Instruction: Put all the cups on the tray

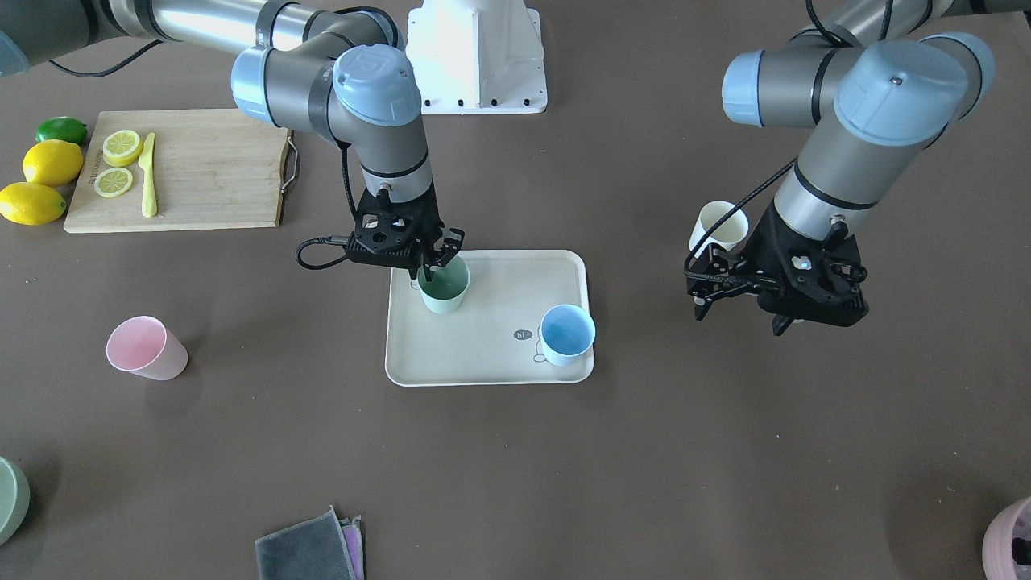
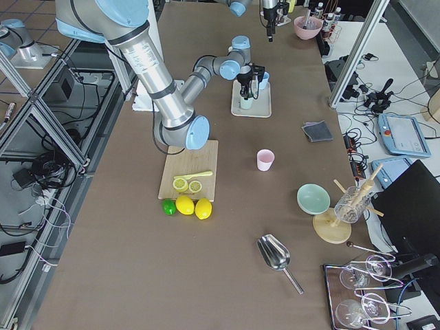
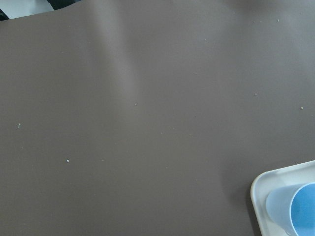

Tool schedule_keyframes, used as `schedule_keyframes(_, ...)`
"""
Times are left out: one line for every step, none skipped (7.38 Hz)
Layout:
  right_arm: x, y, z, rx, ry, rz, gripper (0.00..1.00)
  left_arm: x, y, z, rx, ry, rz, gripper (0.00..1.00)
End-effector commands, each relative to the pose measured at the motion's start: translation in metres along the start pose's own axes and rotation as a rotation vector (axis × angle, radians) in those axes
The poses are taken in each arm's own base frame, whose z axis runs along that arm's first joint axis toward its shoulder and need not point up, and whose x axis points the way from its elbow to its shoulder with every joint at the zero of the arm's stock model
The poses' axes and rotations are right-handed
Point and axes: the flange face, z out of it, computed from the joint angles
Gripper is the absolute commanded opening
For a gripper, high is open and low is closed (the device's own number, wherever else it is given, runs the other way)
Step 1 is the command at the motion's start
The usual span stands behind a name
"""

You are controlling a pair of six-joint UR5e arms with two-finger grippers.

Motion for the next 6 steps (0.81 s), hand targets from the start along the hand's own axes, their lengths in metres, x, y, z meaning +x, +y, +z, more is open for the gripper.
schedule_keyframes(0.007, -0.021, -0.020, 0.023, -0.021, 0.007, 1.00, 0.001, 0.000, 0.000, 0.000, 0.002, -0.001, 0.99)
schedule_keyframes(0.018, -0.045, -0.029, 0.035, -0.015, 0.002, 1.00, 0.003, 0.001, -0.006, 0.008, 0.009, -0.001, 0.99)
schedule_keyframes(0.047, -0.082, -0.042, 0.006, -0.015, -0.007, 1.00, -0.002, 0.017, -0.009, 0.006, 0.013, -0.027, 0.99)
schedule_keyframes(0.083, -0.119, -0.058, -0.002, 0.003, -0.036, 1.00, -0.019, 0.043, -0.005, -0.006, 0.008, -0.041, 0.99)
schedule_keyframes(0.132, -0.145, -0.081, 0.010, 0.030, -0.113, 1.00, -0.045, 0.077, -0.003, -0.022, -0.004, -0.046, 0.99)
schedule_keyframes(0.189, -0.164, -0.098, -0.012, 0.028, -0.182, 1.00, -0.069, 0.119, 0.011, -0.046, -0.002, -0.034, 0.99)
